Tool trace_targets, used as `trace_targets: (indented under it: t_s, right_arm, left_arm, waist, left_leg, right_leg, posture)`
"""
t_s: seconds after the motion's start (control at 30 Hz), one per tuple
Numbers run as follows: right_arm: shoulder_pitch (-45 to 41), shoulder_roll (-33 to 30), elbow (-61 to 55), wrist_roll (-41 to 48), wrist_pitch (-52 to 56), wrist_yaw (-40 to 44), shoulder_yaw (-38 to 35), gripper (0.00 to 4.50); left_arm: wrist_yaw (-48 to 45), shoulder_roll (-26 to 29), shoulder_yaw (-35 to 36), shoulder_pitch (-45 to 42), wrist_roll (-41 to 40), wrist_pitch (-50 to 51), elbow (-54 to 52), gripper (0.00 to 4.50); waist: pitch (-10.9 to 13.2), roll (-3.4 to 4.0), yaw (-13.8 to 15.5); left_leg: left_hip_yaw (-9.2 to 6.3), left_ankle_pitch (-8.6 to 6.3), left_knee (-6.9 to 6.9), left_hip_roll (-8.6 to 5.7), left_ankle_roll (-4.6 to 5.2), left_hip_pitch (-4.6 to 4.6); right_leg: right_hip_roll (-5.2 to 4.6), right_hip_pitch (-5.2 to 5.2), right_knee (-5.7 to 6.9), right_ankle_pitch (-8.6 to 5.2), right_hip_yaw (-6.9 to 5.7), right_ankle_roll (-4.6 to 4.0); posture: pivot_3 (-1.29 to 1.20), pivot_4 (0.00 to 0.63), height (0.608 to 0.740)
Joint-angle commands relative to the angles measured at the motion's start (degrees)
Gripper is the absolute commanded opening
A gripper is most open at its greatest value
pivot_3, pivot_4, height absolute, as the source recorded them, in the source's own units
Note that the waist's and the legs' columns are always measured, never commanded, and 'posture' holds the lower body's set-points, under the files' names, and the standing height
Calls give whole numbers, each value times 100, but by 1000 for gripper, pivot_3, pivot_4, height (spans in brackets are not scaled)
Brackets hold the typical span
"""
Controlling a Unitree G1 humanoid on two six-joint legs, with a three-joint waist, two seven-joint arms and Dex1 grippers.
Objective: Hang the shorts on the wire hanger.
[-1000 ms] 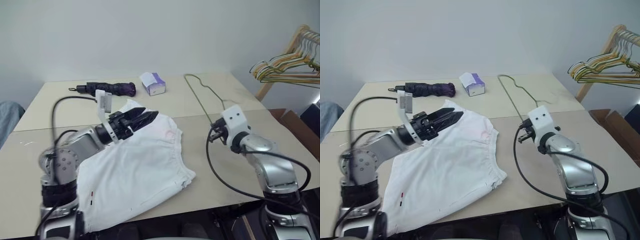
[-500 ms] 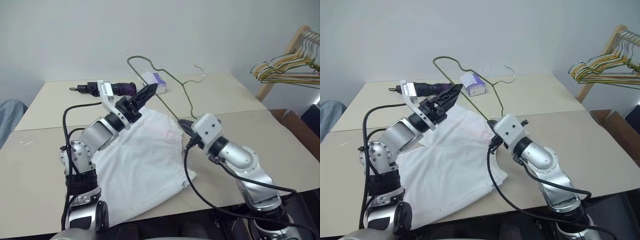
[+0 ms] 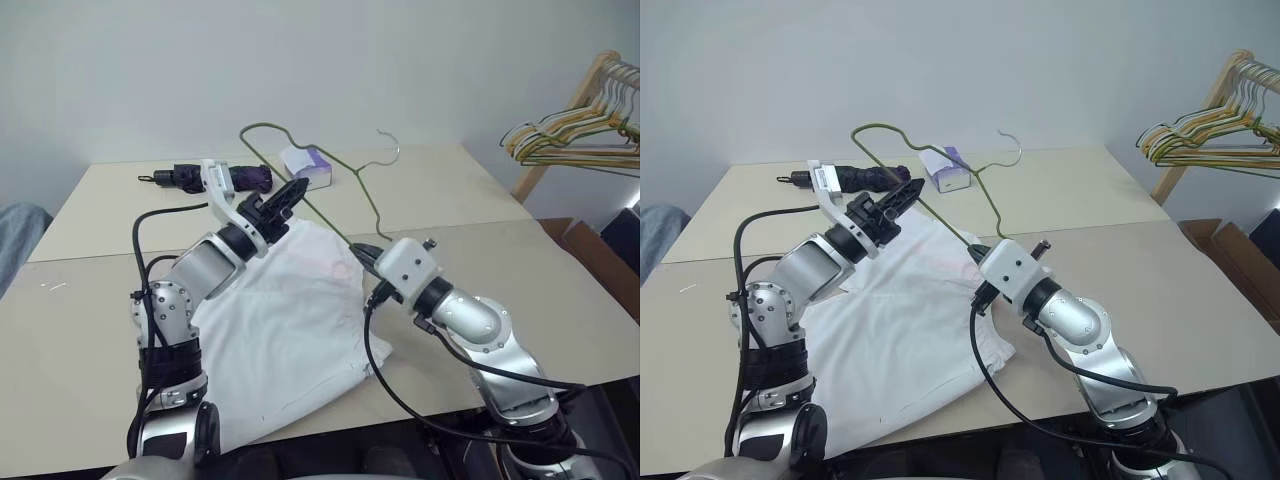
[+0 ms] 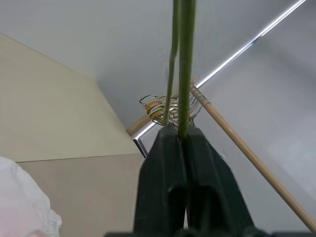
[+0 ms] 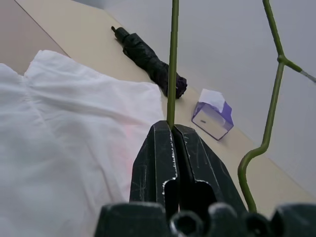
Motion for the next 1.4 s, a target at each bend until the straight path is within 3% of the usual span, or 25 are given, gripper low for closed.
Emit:
trace_targets:
  t_s: [0.03, 0.13, 0.3, 0.37, 0.43, 0.6, 0.73, 0.87, 1.03, 1.4]
  right_arm:
    - [-56, -9, -157, -98, -330, 72, 26, 0]
    - [-79, -36, -118, -193, -404, 104, 63, 740]
    - [-141, -49, -113, -248, -474, 111, -105, 2458]
    - [-189, 73, -351, 293, 15, 222, -491, 3130]
    - [-259, -89, -738, 1504, 801, 796, -1109, 3836]
    - [-728, -1412, -432, 4434, 2861, 2389, -2429, 3836]
    - [-1460, -2019, 763, 5633, 4208, 2964, -2465, 3836]
    - [-1969, -2202, 1529, 5521, 4204, 3712, -1816, 3836]
    - [-2483, -1956, 1991, 4989, 3783, 3993, -1036, 3836]
    - [-3116, -1311, 2519, 4816, 3706, 4204, -737, 3836]
  left_arm:
    - [-110, 91, -56, -113, 351, -240, -101, 27]
    - [-382, 74, -100, -50, 502, -397, -289, 0]
    - [-934, 285, -159, -37, 788, -535, -432, 0]
    - [-1239, 496, -208, -51, 959, -532, -471, 0]
    - [-1710, 784, -203, -111, 1046, -522, -494, 0]
    - [-3799, 1774, 154, -115, 700, -473, -413, 0]
    - [-5142, 2246, 493, -208, 317, -434, -100, 0]
    - [-5941, 2426, 687, -445, 96, -417, 339, 0]
    - [-6081, 2313, 624, -589, 231, -491, 463, 0]
    - [-6006, 2015, 576, -386, 343, -542, 248, 0]
  waist:
    - [0, 0, 0]
    - [0, 0, -5]
    - [0, 0, -3]
    - [1, -1, -1]
    - [1, -1, 8]
    - [8, -2, 1]
    - [9, -3, -30]
    - [9, -4, -15]
    - [9, -4, -10]
    - [9, -5, 3]
  left_leg:
    - [0, 0, 0, 0, 0, 0]
    - [0, 0, -1, 0, 0, 0]
    - [0, 0, -1, 0, 0, 0]
    - [0, 0, -1, 0, 0, -1]
    - [-1, 0, -1, 0, 0, -1]
    - [-1, -2, -1, 2, 3, -9]
    - [1, -2, -6, 9, 3, 3]
    - [-2, -2, -5, 8, 3, 7]
    - [-3, -4, -3, 6, 6, -11]
    - [-5, -3, -1, 7, 5, -15]
  right_leg:
    - [0, 0, 0, 0, 0, 0]
    - [0, -1, 0, 0, 0, 0]
    - [0, -1, -1, 0, 0, 0]
    - [0, -1, -1, 0, 0, 0]
    - [0, -2, 1, 0, -1, 0]
    - [0, -8, -4, -1, -3, -2]
    - [3, -4, 1, -18, -4, -32]
    - [7, -2, 2, -21, -1, -40]
    - [7, -12, -3, -5, -1, -8]
    - [8, -16, 4, -4, -3, -6]
  posture:
    - [-32, 0, 740]
    - [-32, 0, 740]
    - [-31, 0, 740]
    - [-26, 0, 740]
    - [-22, 0, 740]
    - [-28, 0, 740]
    - [-34, 0, 740]
    - [-32, 0, 740]
    - [-22, 0, 740]
    - [-8, 0, 740]
